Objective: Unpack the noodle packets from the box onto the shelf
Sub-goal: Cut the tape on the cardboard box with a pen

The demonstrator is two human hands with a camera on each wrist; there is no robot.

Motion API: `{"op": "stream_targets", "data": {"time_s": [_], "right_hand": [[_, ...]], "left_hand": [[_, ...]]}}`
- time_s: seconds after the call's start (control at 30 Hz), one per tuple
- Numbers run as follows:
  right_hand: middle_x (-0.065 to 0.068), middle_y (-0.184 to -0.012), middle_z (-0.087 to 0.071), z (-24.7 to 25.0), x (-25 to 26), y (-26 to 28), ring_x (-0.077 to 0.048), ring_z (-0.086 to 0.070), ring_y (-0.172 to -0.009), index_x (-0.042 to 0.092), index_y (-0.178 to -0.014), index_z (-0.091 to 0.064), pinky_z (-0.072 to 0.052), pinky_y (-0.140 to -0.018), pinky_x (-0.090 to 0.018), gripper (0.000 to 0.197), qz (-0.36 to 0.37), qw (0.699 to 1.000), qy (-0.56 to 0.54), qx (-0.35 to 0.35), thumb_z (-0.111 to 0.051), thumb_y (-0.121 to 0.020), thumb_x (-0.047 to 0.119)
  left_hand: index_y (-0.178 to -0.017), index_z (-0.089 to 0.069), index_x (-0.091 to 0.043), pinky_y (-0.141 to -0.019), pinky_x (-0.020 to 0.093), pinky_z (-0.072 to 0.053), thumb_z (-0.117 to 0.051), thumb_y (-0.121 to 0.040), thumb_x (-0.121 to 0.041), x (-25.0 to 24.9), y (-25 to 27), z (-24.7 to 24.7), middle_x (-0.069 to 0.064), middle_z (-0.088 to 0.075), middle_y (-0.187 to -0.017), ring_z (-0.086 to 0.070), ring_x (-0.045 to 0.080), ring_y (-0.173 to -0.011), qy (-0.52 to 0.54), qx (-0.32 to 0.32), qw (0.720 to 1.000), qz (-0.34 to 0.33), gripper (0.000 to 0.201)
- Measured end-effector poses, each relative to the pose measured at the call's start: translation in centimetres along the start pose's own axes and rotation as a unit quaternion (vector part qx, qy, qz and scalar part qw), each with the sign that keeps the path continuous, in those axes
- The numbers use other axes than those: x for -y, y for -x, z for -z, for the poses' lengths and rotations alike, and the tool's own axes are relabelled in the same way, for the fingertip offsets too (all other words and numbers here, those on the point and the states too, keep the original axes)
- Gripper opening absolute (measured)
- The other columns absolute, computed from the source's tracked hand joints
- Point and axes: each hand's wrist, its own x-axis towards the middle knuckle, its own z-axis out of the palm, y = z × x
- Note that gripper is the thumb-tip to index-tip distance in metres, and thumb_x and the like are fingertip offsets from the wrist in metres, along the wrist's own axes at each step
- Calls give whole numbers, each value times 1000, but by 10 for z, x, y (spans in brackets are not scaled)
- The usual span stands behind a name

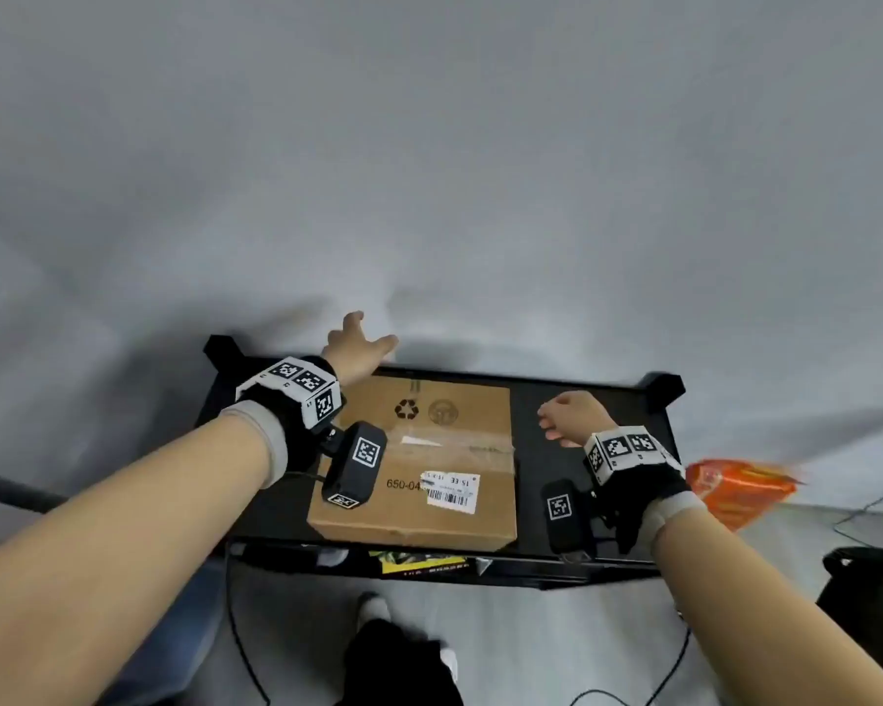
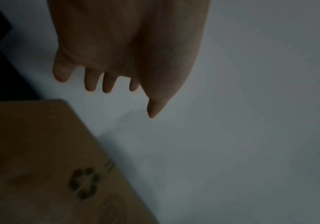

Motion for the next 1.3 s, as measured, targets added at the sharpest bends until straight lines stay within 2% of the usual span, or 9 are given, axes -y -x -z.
{"op": "stream_targets", "data": {"time_s": [0.23, 0.33, 0.43, 0.6, 0.9, 0.97, 1.03, 1.13, 1.3], "right_hand": [[-7, -57, -56, -50, -84, -17, -21, -53, -49, 7, -61, -56, -36, -46, -23, 24, -122, 991, 52, 24, -55, -84, 14], [-6, -52, -55, -63, -99, -13, -22, -52, -50, 9, -52, -54, -39, -52, -24, 30, -129, 986, 107, 19, -68, -75, 24], [-3, -48, -45, -71, -102, -6, -19, -42, -45, 13, -47, -42, -31, -45, -23, 41, -118, 983, 143, 2, -72, -72, 26], [-6, -57, -51, -77, -101, -4, -22, -47, -50, 8, -55, -50, -34, -47, -21, 25, -100, 977, 190, -19, -64, -74, 18], [-11, -66, -62, -69, -109, -10, -28, -62, -61, 3, -67, -59, -47, -55, -26, 20, -141, 980, 142, -3, -63, -76, 21], [-12, -58, -62, -63, -112, -15, -27, -65, -54, -1, -72, -58, -51, -53, -28, 19, -155, 986, 62, 10, -57, -84, 14], [-12, -56, -58, -55, -106, -14, -19, -57, -35, -2, -86, -51, -46, -36, -21, 14, -153, 986, -66, 13, -43, -94, 7], [-8, -63, -51, -32, -81, -1, -10, -49, -35, 9, -111, -38, -37, -29, -13, 14, -69, 990, -121, -29, -35, -98, 8], [-3, -61, -41, -3, -32, 24, 1, -31, -29, 17, -106, -48, -25, -31, -12, 14, 111, 976, -182, -31, -37, -99, 12]], "left_hand": [[-148, -14, -12, -110, 41, -32, -63, -83, -40, 31, 11, -25, 19, -21, -151, -33, 37, -135, 35, -53, 997, 48, 85], [-148, -15, -14, -108, 39, -33, -68, -82, -33, 39, 11, -28, 18, -20, -150, -36, 35, -133, 61, -77, 994, 56, 87], [-148, -14, -15, -107, 39, -34, -70, -81, -27, 48, 12, -32, 17, -21, -150, -37, 34, -133, 83, -77, 991, 70, 88], [-147, -18, -16, -103, 37, -39, -71, -81, -23, 60, 13, -40, 15, -30, -145, -43, 30, -127, 99, -87, 988, 75, 85], [-146, -21, -15, -66, 16, -39, -69, -83, -20, 69, 12, -38, 12, -34, -143, -49, 19, -109, 108, -84, 989, 55, 79], [-146, -22, -14, -77, 22, -43, -70, -82, -21, 70, 12, -37, 13, -35, -143, -50, 23, -114, 110, -80, 989, 56, 80], [-145, -22, -14, -91, 30, -44, -70, -81, -22, 71, 13, -36, 14, -37, -142, -51, 27, -119, 110, -69, 990, 57, 81], [-144, -23, -14, -101, 39, -45, -71, -79, -25, 73, 16, -32, 15, -41, -140, -53, 29, -117, 111, -48, 991, 60, 82], [-144, -24, -9, -102, 41, -45, -71, -79, -20, 75, 21, -22, 15, -45, -139, -52, 29, -120, 104, -21, 993, 55, 80]]}}
